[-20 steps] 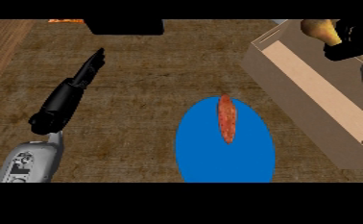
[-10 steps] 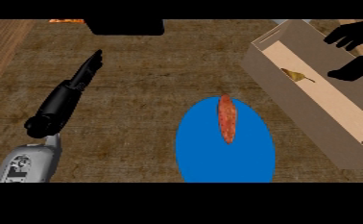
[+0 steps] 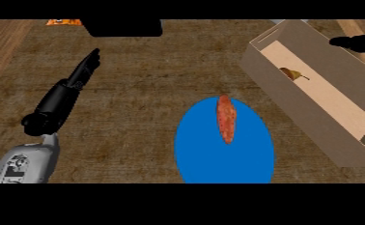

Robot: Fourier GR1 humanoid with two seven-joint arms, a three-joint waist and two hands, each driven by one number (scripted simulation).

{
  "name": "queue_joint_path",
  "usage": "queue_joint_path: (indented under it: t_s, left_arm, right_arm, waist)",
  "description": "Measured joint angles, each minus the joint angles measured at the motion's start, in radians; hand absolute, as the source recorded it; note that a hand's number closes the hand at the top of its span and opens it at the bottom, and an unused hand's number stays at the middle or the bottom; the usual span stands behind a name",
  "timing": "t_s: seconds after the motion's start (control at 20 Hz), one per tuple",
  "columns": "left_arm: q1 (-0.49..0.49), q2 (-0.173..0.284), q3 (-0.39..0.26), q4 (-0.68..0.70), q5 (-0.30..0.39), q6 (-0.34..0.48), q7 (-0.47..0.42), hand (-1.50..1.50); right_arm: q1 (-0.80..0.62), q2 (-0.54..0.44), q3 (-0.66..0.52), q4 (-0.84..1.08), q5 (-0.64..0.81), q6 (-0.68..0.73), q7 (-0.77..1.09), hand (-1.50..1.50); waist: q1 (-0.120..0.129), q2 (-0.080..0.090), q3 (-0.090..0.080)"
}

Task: Pick the pear from the plate and place it in the cardboard box

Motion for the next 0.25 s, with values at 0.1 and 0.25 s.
queue_joint_path:
  t_s: [0.1, 0.25]
  left_arm:
    - [0.005, -0.001, -0.001, 0.005, 0.0, -0.004, -0.009, 0.0]
    - [-0.004, -0.008, -0.005, 0.002, -0.007, 0.001, -0.005, 0.0]
  right_arm:
    - [-0.004, 0.001, -0.064, 0.011, -0.053, -0.029, 0.015, -1.5]
    - [0.007, -0.039, -0.144, 0.053, -0.119, -0.05, 0.002, -1.5]
  waist:
    - [0.002, 0.002, -0.001]
    - [0.006, 0.004, -0.001]
